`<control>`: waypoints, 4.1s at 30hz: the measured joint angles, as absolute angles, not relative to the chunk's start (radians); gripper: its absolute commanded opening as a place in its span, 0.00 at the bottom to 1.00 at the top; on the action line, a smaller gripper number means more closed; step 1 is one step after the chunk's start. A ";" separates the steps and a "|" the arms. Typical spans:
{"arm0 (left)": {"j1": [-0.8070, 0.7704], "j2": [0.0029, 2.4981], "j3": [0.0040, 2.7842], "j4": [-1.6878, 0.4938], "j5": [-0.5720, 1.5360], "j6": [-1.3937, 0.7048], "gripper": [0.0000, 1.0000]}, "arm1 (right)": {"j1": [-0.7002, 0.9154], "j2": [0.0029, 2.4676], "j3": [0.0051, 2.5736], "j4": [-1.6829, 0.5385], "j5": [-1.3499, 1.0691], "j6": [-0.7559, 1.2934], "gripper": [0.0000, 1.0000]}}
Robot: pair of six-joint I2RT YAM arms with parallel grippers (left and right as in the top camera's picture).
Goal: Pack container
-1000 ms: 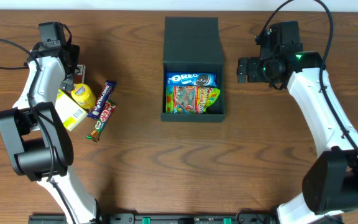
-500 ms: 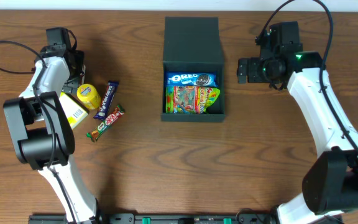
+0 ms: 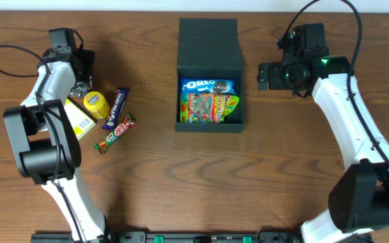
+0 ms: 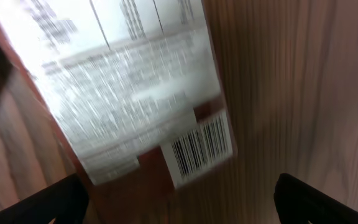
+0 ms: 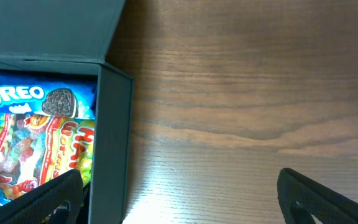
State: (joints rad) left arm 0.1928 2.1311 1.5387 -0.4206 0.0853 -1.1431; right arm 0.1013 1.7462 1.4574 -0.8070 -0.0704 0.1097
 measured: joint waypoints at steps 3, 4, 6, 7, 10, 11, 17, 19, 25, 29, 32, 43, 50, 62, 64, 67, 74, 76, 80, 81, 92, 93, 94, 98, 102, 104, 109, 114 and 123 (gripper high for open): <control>0.192 2.124 1.545 -0.467 0.138 -1.101 0.96 | 0.101 1.746 1.457 -0.807 -0.070 0.117 0.99; 0.192 2.112 1.545 -0.474 0.147 -1.079 0.96 | 0.101 1.746 1.457 -0.807 -0.071 0.119 0.99; 0.191 2.069 1.546 -0.461 0.133 -1.036 0.96 | 0.101 1.746 1.457 -0.807 -0.071 0.122 0.99; 0.190 2.043 1.545 -0.437 0.110 -1.012 1.00 | 0.101 1.746 1.457 -0.807 -0.071 0.123 0.99; 0.189 1.961 1.560 -0.261 0.027 -0.907 0.10 | 0.101 1.746 1.457 -0.805 -0.070 0.123 0.99; 0.189 1.945 1.573 -0.190 -0.006 -0.868 0.06 | 0.101 1.746 1.457 -0.803 -0.070 0.125 0.99; 0.189 2.025 1.588 -0.023 -0.121 -0.693 0.06 | 0.101 1.746 1.457 -0.812 -0.070 0.153 0.99; 0.189 2.083 1.588 0.017 -0.120 -0.568 0.06 | 0.101 1.746 1.457 -0.822 -0.070 0.160 0.99; 0.190 2.157 1.588 0.025 -0.085 -0.179 0.06 | 0.101 1.746 1.457 -0.831 -0.071 0.173 0.99; 0.203 2.157 1.588 -0.064 -0.082 -0.081 0.06 | 0.101 1.746 1.457 -0.836 -0.070 0.174 0.99; 0.216 2.157 1.588 -0.106 -0.083 -0.055 0.06 | 0.101 1.746 1.457 -0.834 -0.070 0.175 0.99; 0.219 2.190 1.588 -0.215 -0.082 0.028 0.06 | 0.101 1.746 1.457 -0.865 -0.070 0.176 0.99; 0.219 2.206 1.588 -0.240 -0.082 0.070 0.06 | 0.101 1.746 1.457 -0.867 -0.070 0.176 0.99; 0.213 2.222 1.613 -0.361 -0.083 0.080 0.06 | 0.101 1.746 1.457 -0.868 -0.070 0.176 0.99; 0.209 2.217 1.615 -0.395 -0.086 0.080 0.06 | 0.101 1.746 1.457 -0.867 -0.070 0.176 0.99; 0.197 2.209 1.617 -0.440 -0.094 0.080 0.05 | 0.101 1.746 1.457 -0.867 -0.070 0.176 0.99; 0.154 2.192 1.618 -0.547 -0.112 0.059 0.06 | 0.101 1.746 1.457 -0.866 -0.071 0.176 0.99; 0.148 2.190 1.618 -0.568 -0.112 0.035 0.05 | 0.101 1.746 1.457 -0.866 -0.070 0.176 0.99; 0.147 2.181 1.618 -0.588 -0.110 -0.065 0.06 | 0.101 1.746 1.457 -0.863 -0.070 0.176 0.99; 0.147 2.177 1.616 -0.596 -0.107 -0.120 0.05 | 0.101 1.746 1.457 -0.861 -0.070 0.176 0.99; 0.146 2.070 1.591 -0.633 0.002 -0.736 0.96 | 0.101 1.746 1.457 -0.856 -0.070 0.176 0.99; 0.146 2.070 1.591 -0.628 0.025 -0.761 0.95 | 0.101 1.746 1.457 -0.856 -0.070 0.176 0.99; 0.146 2.070 1.591 -0.628 0.044 -0.783 0.94 | 0.101 1.746 1.457 -0.856 -0.070 0.175 0.99; 0.146 2.070 1.592 -0.675 0.072 -0.896 0.96 | 0.101 1.746 1.457 -0.855 -0.070 0.175 0.99; 0.149 2.070 1.590 -0.801 0.056 -1.220 0.95 | 0.101 1.746 1.457 -0.856 -0.070 0.175 0.99; 0.150 2.070 1.590 -0.795 0.049 -1.315 0.95 | 0.101 1.746 1.457 -0.856 -0.070 0.175 0.99; 0.150 2.070 1.590 -0.788 0.022 -1.396 0.96 | 0.101 1.746 1.457 -0.857 -0.070 0.175 0.99; 0.160 2.070 1.590 -0.745 -0.017 -1.380 0.95 | 0.101 1.746 1.457 -0.857 -0.071 0.175 0.99; 0.212 2.070 1.590 -0.770 -0.009 -1.217 0.96 | 0.101 1.746 1.457 -0.856 -0.070 0.175 0.99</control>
